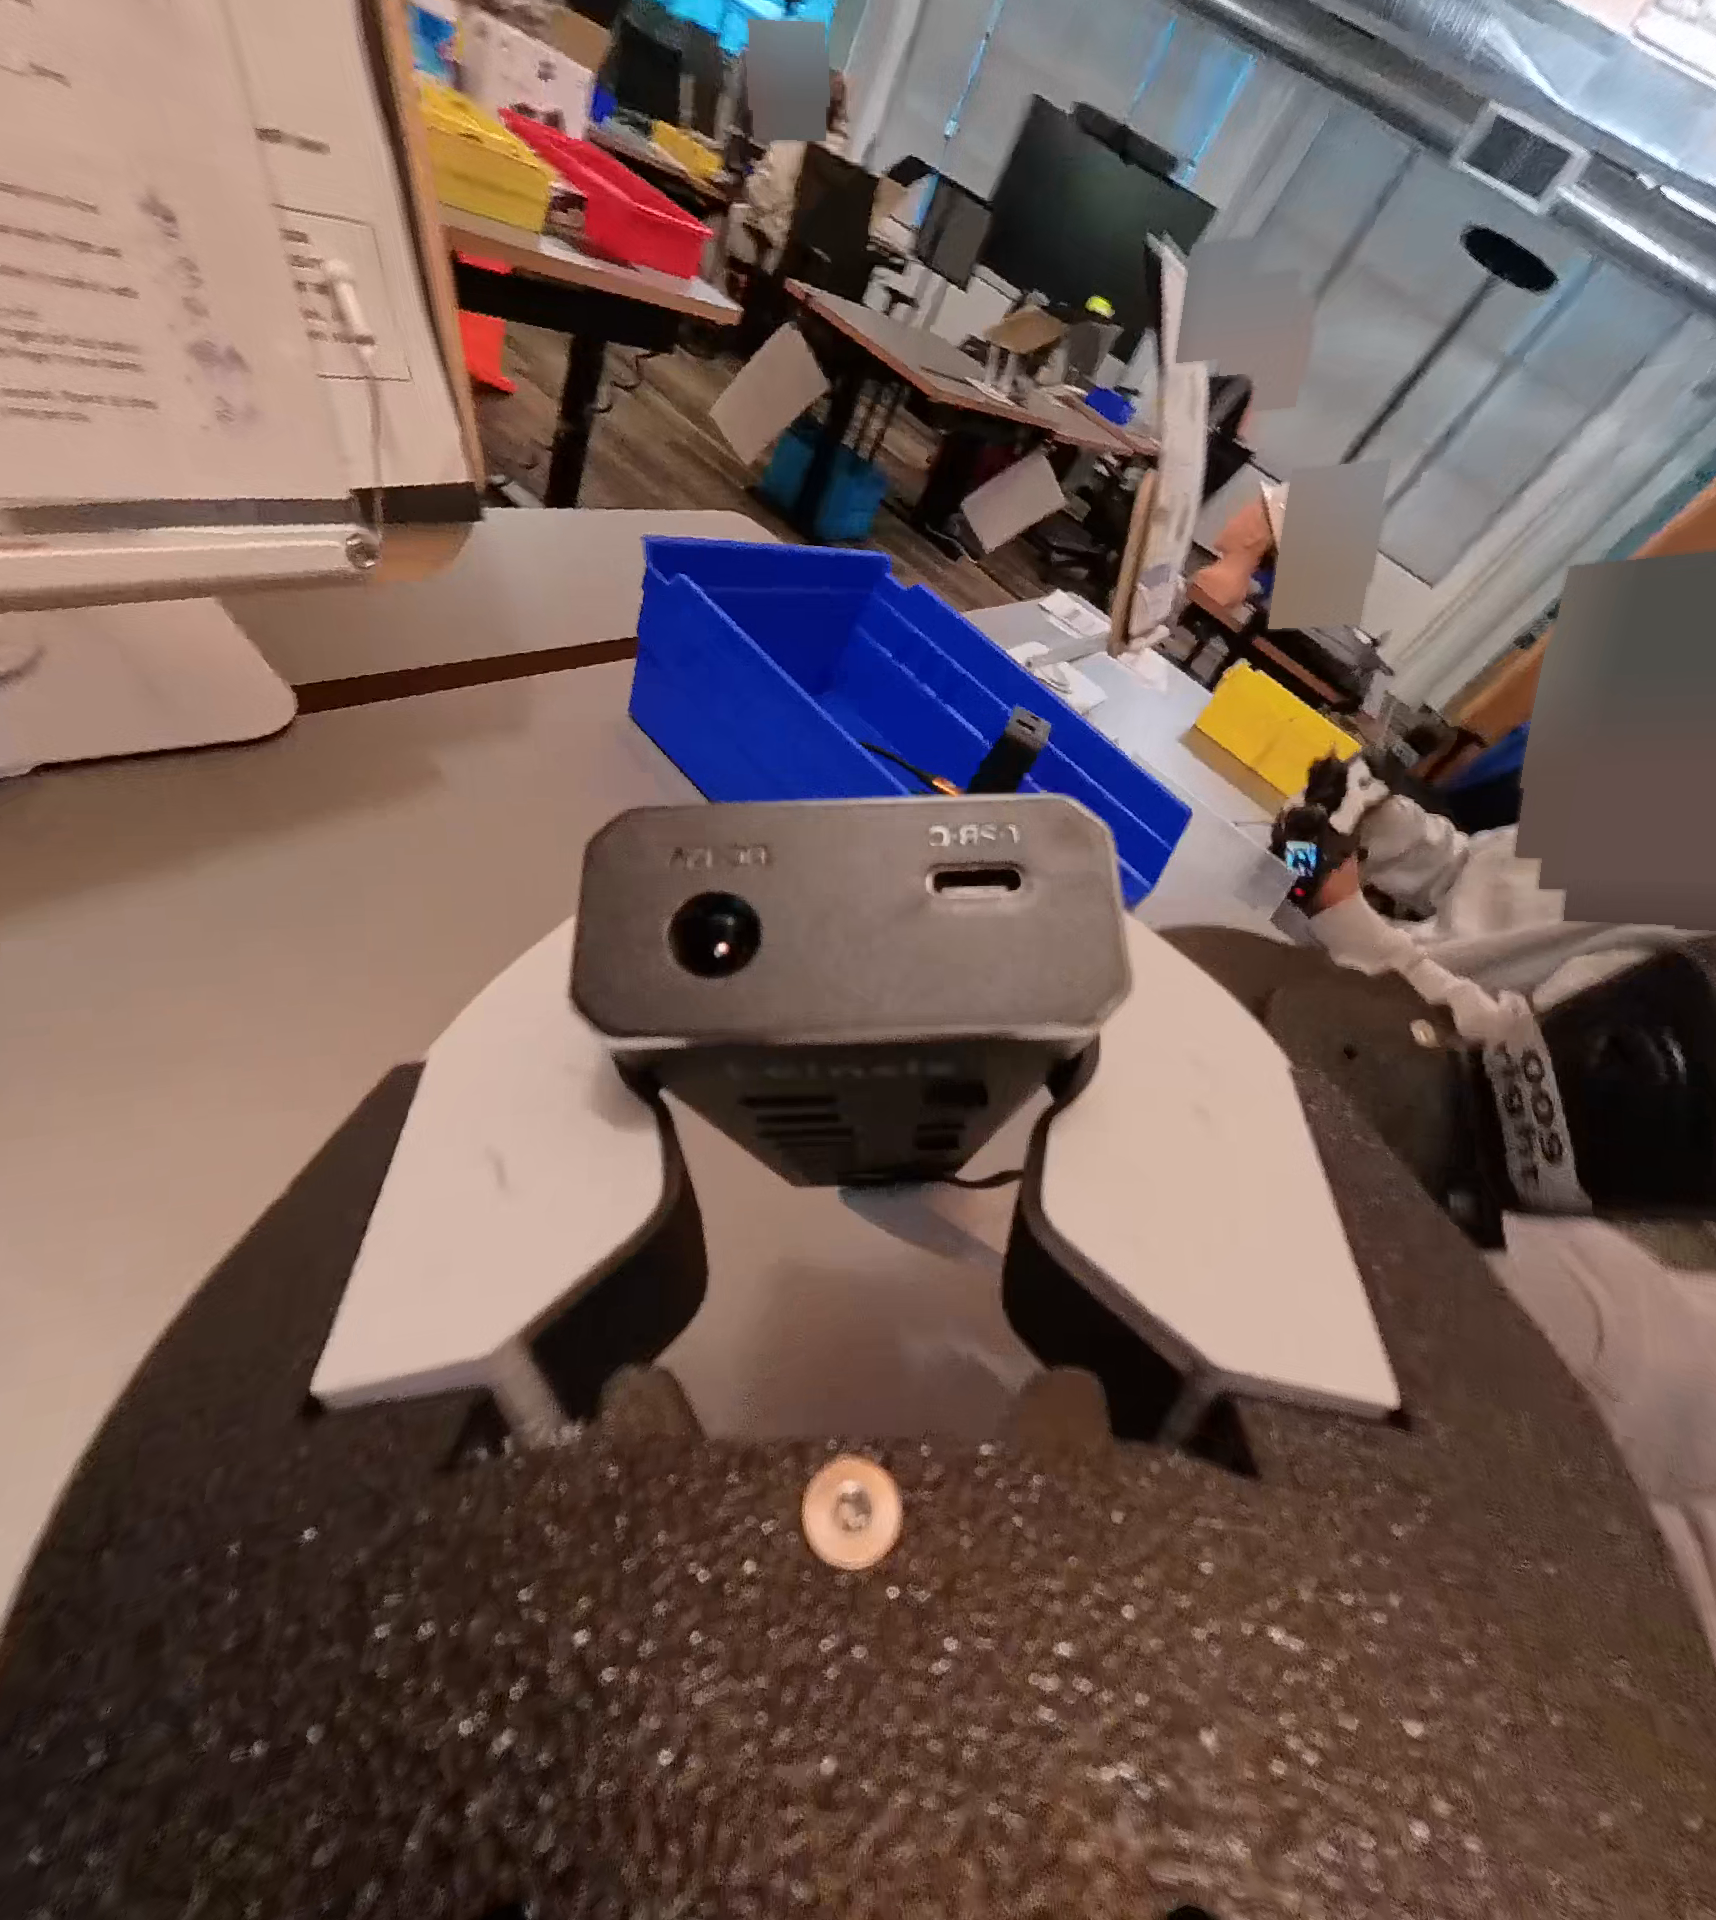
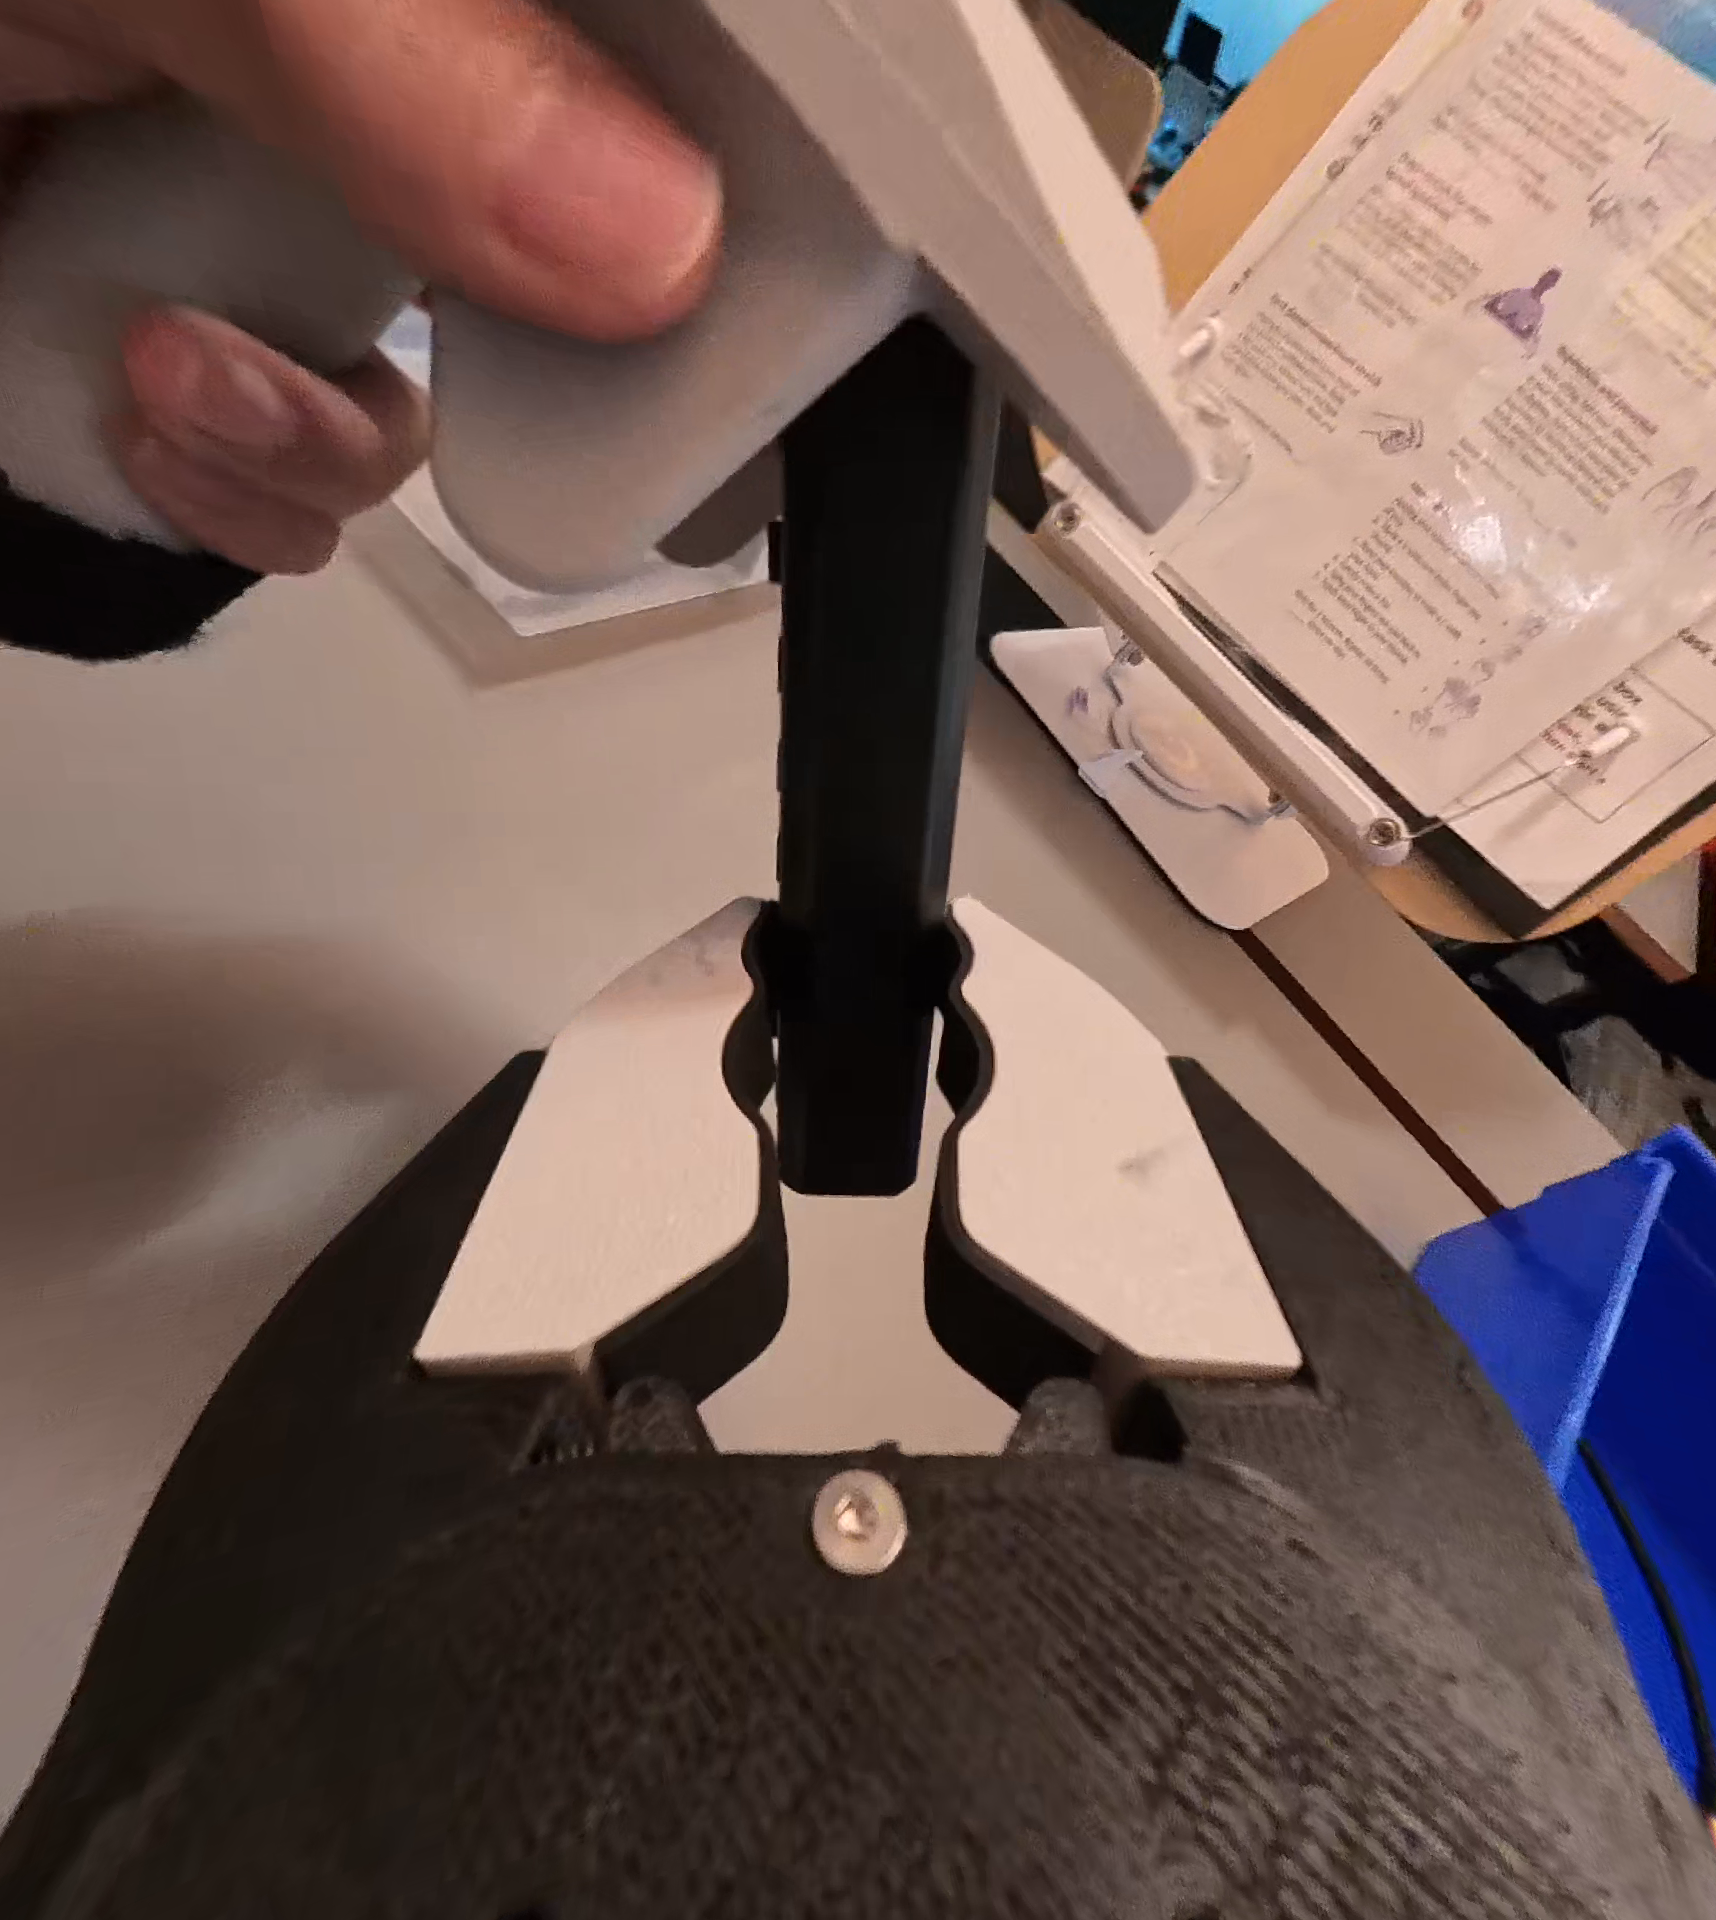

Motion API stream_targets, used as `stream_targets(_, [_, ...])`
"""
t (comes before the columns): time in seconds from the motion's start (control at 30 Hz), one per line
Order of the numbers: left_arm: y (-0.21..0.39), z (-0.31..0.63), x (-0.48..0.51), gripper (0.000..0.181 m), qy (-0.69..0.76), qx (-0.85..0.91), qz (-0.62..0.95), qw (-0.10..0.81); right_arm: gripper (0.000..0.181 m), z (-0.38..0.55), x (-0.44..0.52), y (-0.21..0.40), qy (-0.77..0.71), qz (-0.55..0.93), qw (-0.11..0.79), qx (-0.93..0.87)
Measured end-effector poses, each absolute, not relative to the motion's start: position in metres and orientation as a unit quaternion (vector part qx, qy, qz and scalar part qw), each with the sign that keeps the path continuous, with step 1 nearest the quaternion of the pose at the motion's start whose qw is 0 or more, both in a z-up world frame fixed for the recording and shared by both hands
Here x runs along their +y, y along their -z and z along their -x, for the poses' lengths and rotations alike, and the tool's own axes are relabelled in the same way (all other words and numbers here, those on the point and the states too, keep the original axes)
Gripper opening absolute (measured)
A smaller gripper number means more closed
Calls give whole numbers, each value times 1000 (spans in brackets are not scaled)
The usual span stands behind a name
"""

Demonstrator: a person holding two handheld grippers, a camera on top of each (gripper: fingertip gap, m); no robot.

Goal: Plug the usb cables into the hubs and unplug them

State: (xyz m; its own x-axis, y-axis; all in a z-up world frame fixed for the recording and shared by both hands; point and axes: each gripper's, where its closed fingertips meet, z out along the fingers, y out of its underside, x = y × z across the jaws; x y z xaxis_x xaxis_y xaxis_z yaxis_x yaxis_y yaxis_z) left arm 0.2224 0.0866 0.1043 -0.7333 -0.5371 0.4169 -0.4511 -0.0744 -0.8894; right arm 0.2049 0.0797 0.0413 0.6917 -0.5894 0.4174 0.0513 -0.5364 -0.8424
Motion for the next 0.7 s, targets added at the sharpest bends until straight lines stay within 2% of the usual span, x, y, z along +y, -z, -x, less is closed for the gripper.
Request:
stream_targets(0.07, [-106, -217, 84, 71, 650, 686, 327, 12, 30, -200, 82, -39, 316, 809, 469, 161])
stream_targets(0.1, [-111, -213, 83, 71, 660, 687, 304, 3, 36, -195, 86, -40, 275, 809, 493, 160])
stream_targets(0.27, [-140, -176, 74, 71, 690, 713, 122, -29, 69, -159, 98, -37, -45, 800, 570, 180])
stream_targets(0.4, [-146, -157, 64, 71, 688, 724, 30, -38, 96, -152, 108, -60, -56, 753, 638, 152])
stream_targets(0.43, [-145, -155, 62, 71, 686, 726, 24, -42, 94, -150, 112, -58, -54, 762, 630, 141])
stream_targets(0.5, [-142, -150, 56, 70, 681, 731, 10, -48, 103, -144, 120, -58, -50, 770, 624, 125])
stream_targets(0.7, [-126, -145, 44, 71, 652, 756, 5, -53, 88, -146, 127, -67, -6, 777, 620, 111])
